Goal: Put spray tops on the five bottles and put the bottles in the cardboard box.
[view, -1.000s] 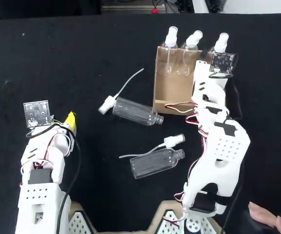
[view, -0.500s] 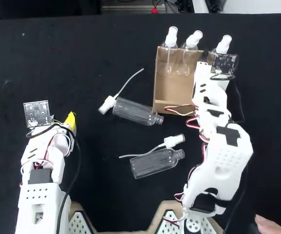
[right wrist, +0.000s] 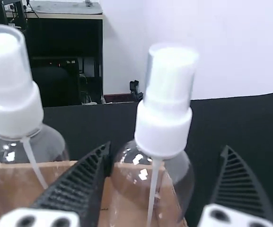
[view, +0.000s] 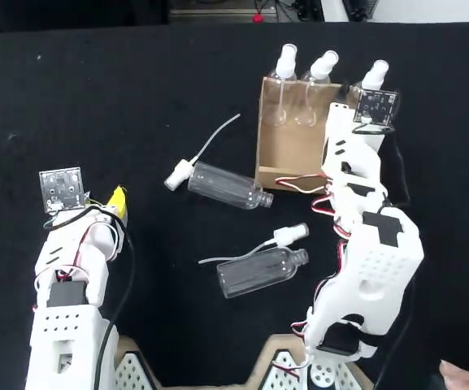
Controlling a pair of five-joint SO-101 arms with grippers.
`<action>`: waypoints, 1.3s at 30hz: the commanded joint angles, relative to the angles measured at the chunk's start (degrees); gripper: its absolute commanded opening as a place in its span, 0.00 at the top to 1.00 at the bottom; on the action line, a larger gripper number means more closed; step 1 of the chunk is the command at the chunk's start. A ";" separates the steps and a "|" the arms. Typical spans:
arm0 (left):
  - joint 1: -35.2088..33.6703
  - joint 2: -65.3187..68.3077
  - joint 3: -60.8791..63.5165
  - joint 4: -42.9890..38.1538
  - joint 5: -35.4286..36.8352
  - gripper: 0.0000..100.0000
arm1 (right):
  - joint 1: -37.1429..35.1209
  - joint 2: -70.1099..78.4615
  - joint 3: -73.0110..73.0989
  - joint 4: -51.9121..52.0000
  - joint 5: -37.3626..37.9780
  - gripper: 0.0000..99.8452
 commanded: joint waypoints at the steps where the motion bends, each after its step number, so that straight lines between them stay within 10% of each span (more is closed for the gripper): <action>1: -0.57 -0.53 -0.75 -1.05 -0.18 0.81 | 0.88 -6.46 0.57 -1.23 -0.09 0.69; 29: -0.48 -0.53 -0.75 -1.05 -0.18 0.81 | 1.49 -30.29 22.81 -0.79 -0.18 0.70; 39: -0.48 -0.53 -0.75 -1.05 -0.18 0.81 | 1.76 -44.62 21.41 37.10 0.18 0.89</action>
